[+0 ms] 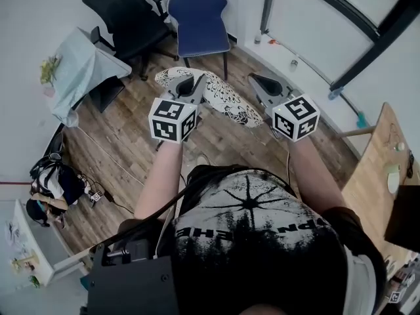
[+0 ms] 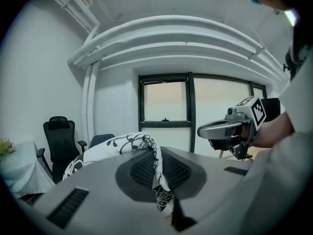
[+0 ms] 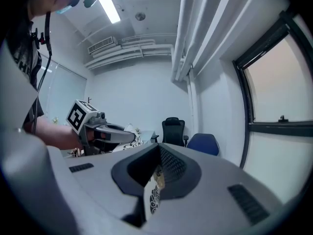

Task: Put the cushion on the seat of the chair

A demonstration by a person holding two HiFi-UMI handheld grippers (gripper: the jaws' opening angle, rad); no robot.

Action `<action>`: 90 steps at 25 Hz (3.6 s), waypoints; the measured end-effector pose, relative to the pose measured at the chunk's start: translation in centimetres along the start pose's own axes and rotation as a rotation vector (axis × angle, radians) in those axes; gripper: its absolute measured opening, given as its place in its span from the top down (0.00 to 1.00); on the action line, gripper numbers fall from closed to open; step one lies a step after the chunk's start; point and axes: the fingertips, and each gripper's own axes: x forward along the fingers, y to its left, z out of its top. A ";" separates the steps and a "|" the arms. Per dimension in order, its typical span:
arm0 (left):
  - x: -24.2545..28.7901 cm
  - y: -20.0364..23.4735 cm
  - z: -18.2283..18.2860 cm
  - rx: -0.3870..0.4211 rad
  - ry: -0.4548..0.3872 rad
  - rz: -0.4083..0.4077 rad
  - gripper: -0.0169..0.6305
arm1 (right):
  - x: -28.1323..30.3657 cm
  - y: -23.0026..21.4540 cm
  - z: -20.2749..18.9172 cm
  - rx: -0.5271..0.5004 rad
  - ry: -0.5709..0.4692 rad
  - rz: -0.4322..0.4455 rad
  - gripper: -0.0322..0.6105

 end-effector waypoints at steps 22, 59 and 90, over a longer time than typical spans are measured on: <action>2.0 -1.1 -2.1 -0.032 0.034 -0.024 0.94 | -1.2 -1.3 -2.7 0.045 0.016 0.003 0.92; 14.6 21.8 -2.2 -0.051 0.085 -0.213 0.94 | 22.3 -9.3 -1.5 0.089 0.039 -0.173 0.92; 22.4 30.7 -5.3 -0.152 0.124 -0.129 0.94 | 33.2 -16.7 -2.9 0.101 0.077 -0.088 0.92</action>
